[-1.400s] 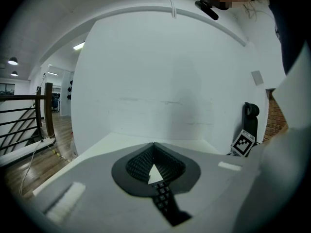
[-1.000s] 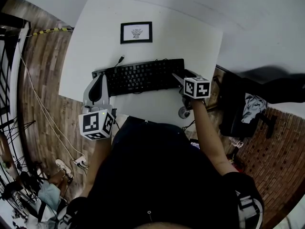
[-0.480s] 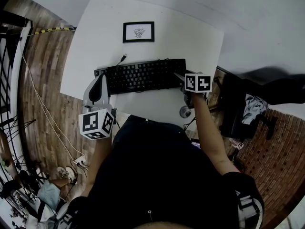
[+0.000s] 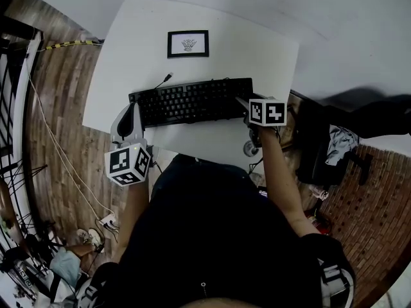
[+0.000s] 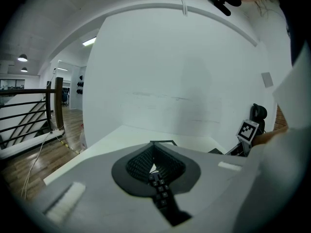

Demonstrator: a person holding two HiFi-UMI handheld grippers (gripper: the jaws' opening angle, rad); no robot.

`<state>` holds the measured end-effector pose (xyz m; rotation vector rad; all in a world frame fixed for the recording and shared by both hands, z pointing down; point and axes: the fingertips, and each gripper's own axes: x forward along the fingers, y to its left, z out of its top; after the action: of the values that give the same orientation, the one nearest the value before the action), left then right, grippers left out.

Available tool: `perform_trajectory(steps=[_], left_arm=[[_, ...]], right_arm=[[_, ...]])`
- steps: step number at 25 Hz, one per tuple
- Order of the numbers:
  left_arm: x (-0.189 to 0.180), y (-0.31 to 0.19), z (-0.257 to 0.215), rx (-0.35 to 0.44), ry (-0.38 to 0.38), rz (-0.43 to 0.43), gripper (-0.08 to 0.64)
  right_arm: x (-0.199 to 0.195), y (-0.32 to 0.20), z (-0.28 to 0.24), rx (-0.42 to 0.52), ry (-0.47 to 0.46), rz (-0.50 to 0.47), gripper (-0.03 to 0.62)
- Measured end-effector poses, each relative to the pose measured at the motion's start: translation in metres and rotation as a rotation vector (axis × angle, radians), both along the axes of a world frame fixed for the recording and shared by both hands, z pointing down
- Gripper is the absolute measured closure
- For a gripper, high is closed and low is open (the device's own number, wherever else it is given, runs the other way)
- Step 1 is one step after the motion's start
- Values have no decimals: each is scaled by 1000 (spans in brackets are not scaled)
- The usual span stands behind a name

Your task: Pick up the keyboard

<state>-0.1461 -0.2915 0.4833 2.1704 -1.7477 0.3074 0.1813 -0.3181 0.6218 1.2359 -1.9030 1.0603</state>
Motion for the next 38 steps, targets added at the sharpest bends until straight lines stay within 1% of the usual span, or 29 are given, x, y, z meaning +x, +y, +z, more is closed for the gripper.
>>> perform_trajectory(steps=[4, 8, 12, 17, 18, 20, 22, 25, 34, 38], left_arm=[[-17, 3, 10, -32, -5, -18, 548], [-40, 7, 28, -102, -3, -43, 548], [-61, 10, 59, -227, 34, -36, 548], [-68, 12, 100, -391, 141, 29, 540], [-68, 13, 108, -420, 158, 41, 516], [-68, 13, 125, -475, 192, 64, 410], [-65, 12, 138, -521, 218, 88, 376], [-57, 9, 153, -576, 230, 140, 328], [-43, 12, 174, -689, 337, 216, 249], [-42, 11, 177, -710, 316, 215, 241]], right_arm=[[-1, 0, -10, 16, 22, 6, 322], [-1, 0, -19, 34, 48, 6, 322], [-2, 0, -27, 43, 68, 8, 322], [-4, 0, -35, 55, 86, 12, 322], [-4, 0, -37, 58, 90, 13, 322], [-5, 1, -40, 62, 95, 14, 322], [-5, 2, -41, 64, 98, 15, 322], [-4, 3, -42, 63, 103, 20, 322], [-7, 5, -46, 67, 111, 20, 322], [-6, 4, -45, 65, 110, 20, 322]])
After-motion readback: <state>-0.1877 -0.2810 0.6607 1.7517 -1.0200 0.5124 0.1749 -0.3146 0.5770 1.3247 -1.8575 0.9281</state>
